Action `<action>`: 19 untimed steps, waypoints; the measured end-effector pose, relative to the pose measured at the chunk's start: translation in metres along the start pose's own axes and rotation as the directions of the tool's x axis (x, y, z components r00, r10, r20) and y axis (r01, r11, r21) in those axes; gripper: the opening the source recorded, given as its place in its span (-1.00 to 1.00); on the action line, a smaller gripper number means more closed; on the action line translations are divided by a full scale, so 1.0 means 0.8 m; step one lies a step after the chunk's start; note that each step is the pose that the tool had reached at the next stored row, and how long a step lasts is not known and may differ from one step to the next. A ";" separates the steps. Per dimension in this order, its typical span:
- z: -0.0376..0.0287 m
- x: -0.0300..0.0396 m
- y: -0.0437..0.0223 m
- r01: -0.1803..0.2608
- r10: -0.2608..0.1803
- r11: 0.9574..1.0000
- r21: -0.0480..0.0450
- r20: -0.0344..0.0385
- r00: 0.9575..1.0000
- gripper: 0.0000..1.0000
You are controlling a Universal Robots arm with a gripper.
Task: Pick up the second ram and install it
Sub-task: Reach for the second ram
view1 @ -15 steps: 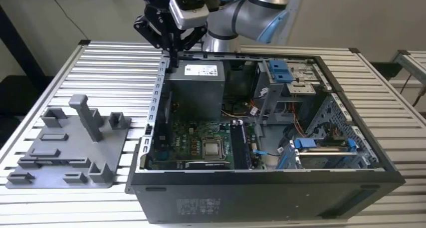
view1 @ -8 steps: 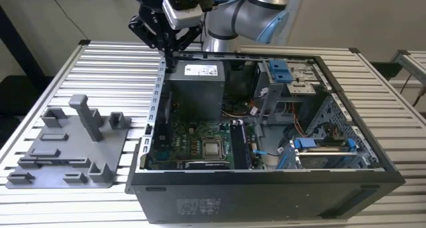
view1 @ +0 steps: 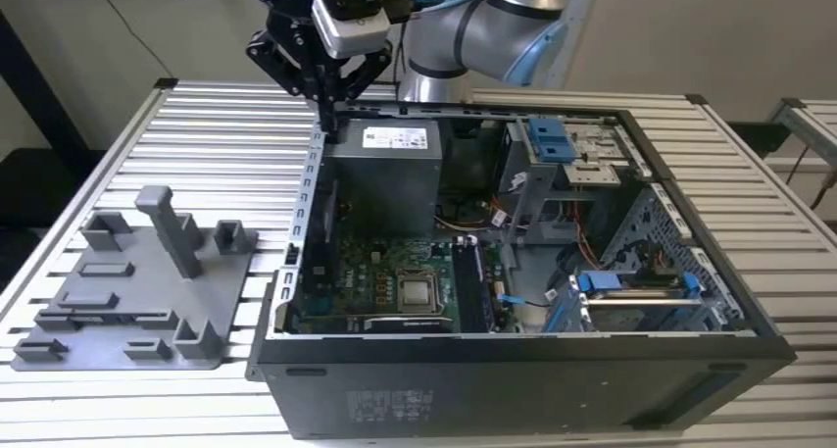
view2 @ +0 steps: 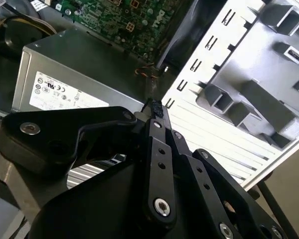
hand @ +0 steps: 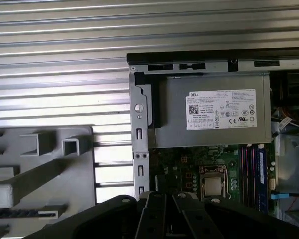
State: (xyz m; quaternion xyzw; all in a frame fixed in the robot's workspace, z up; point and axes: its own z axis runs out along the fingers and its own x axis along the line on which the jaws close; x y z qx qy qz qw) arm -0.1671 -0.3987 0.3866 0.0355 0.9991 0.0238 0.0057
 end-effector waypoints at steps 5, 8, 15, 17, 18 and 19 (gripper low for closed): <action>0.0002 0.0031 -0.0002 0.000 0.000 1.000 0.000 -0.001 1.000 -0.79; 0.0003 0.0052 -0.0004 0.000 0.000 1.000 0.000 -0.001 1.000 -0.79; 0.0005 0.0098 -0.0006 0.000 0.000 1.000 0.000 -0.001 1.000 -0.79; 0.0005 0.0108 -0.0007 0.000 0.000 1.000 0.000 -0.002 1.000 -0.79; 0.0004 0.0118 -0.0008 0.000 0.000 1.000 0.000 -0.002 1.000 -0.79; 0.0004 0.0130 -0.0009 0.000 0.000 1.000 0.000 -0.002 1.000 -0.79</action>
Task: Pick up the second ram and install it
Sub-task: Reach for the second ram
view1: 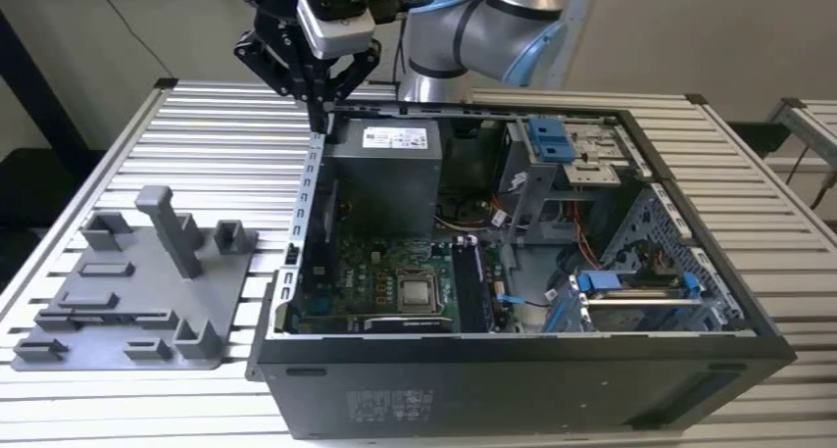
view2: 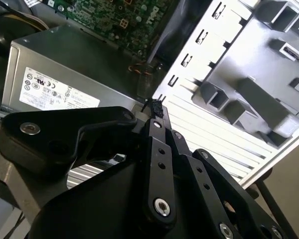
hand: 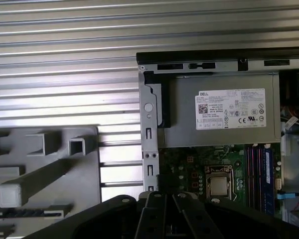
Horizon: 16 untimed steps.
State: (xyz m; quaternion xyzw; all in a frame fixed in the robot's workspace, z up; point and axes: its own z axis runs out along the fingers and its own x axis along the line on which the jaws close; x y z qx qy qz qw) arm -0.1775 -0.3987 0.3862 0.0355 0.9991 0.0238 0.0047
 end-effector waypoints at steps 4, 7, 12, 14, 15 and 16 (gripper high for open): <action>0.0001 0.0039 -0.0002 0.000 0.000 1.000 0.000 0.000 1.000 -0.79; 0.0000 0.0045 -0.0003 0.000 0.000 1.000 0.000 -0.001 1.000 -0.79; 0.0000 0.0045 -0.0003 0.000 0.000 1.000 0.000 -0.001 1.000 -0.79; 0.0000 0.0046 -0.0002 0.000 0.000 1.000 0.000 -0.001 1.000 -0.79; 0.0000 0.0049 -0.0002 0.000 0.000 1.000 0.000 -0.001 1.000 -0.79; 0.0001 0.0056 -0.0003 0.000 0.000 1.000 0.000 -0.001 1.000 -0.79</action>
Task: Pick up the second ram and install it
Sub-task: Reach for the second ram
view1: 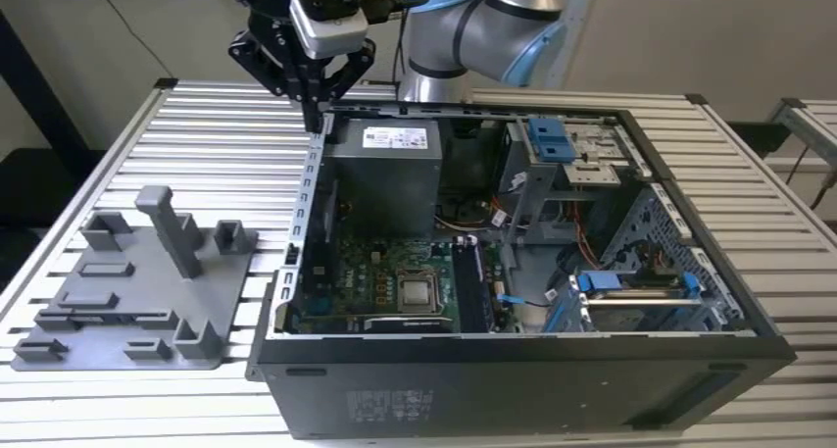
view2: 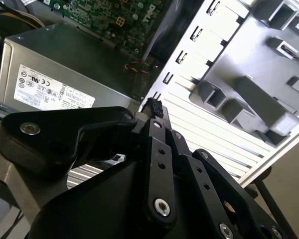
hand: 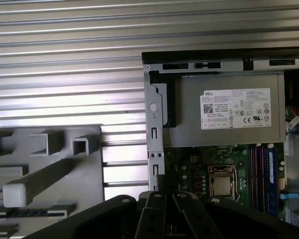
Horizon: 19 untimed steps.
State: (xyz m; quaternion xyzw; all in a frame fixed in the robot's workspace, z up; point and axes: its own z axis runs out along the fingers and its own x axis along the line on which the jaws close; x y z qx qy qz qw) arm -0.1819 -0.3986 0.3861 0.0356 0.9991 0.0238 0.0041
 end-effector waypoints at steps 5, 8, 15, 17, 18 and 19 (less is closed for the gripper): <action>-0.0001 0.0065 -0.0005 0.000 0.000 1.000 0.000 0.000 1.000 -0.79; -0.0002 0.0121 -0.0009 0.000 0.000 1.000 0.000 0.000 1.000 -0.79; -0.0003 0.0248 -0.0018 0.000 0.000 1.000 0.000 0.000 1.000 -0.79; -0.0003 0.0288 -0.0021 0.000 0.000 1.000 0.000 0.000 1.000 -0.79; -0.0003 0.0314 -0.0023 0.000 0.000 1.000 0.000 0.000 1.000 -0.79; -0.0003 0.0346 -0.0025 0.000 0.000 1.000 0.000 0.000 1.000 -0.79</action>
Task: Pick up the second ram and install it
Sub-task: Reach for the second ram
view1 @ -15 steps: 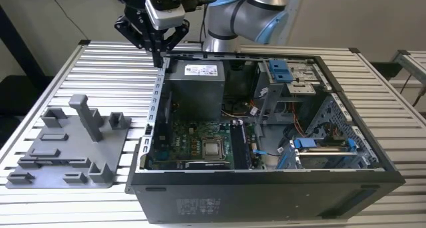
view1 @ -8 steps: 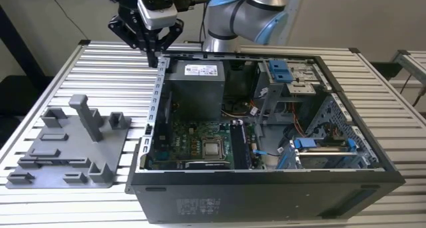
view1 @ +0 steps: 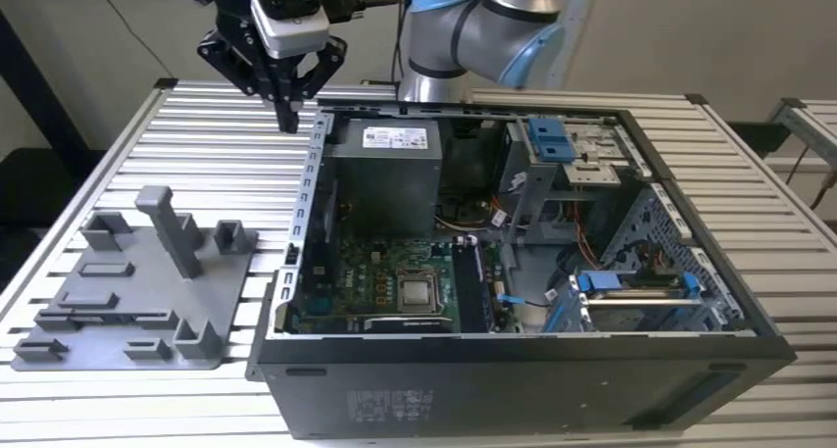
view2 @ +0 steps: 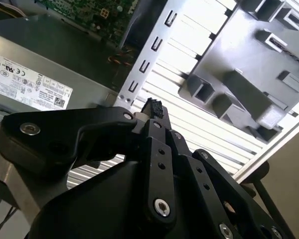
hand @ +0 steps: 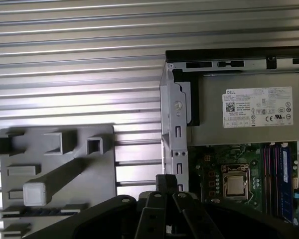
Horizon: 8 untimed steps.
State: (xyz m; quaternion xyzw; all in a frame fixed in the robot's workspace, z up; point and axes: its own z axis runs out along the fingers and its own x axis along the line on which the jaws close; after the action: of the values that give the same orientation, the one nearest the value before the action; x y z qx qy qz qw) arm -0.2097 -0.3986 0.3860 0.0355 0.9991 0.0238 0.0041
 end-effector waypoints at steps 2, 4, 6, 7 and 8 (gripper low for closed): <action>0.0000 0.0067 -0.0005 0.000 0.000 1.000 0.000 0.000 1.000 -0.79; 0.0001 0.0130 -0.0009 0.000 0.000 1.000 0.000 0.000 1.000 -0.79; 0.0002 0.0189 -0.0014 0.000 0.000 1.000 0.000 0.000 1.000 -0.79; 0.0002 0.0216 -0.0015 0.000 0.000 1.000 0.000 0.000 1.000 -0.79; 0.0003 0.0243 -0.0017 0.000 0.000 1.000 0.000 0.000 1.000 -0.79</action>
State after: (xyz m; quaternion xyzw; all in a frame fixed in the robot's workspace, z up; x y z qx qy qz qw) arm -0.2291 -0.3986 0.3856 0.0355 0.9991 0.0238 0.0041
